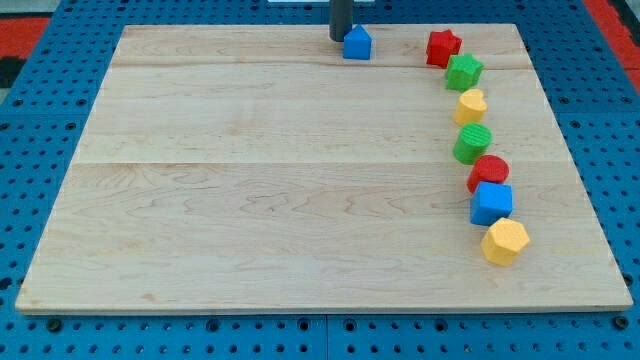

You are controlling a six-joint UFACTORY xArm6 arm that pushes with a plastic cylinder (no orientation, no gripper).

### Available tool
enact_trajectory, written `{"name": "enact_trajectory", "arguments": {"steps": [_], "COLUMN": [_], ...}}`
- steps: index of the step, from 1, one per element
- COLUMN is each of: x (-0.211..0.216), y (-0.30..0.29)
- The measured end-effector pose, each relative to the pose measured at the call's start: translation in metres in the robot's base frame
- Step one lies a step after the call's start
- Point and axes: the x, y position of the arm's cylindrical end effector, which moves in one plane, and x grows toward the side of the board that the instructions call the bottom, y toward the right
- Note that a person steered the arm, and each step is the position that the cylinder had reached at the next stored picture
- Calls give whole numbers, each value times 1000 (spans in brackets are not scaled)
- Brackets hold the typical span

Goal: Slide the blue triangle to the top of red star

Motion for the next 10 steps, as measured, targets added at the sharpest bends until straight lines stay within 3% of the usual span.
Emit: {"name": "enact_trajectory", "arguments": {"steps": [4,6,9,10], "x": [54,1,-24,-22], "y": [8,60,42,73]}}
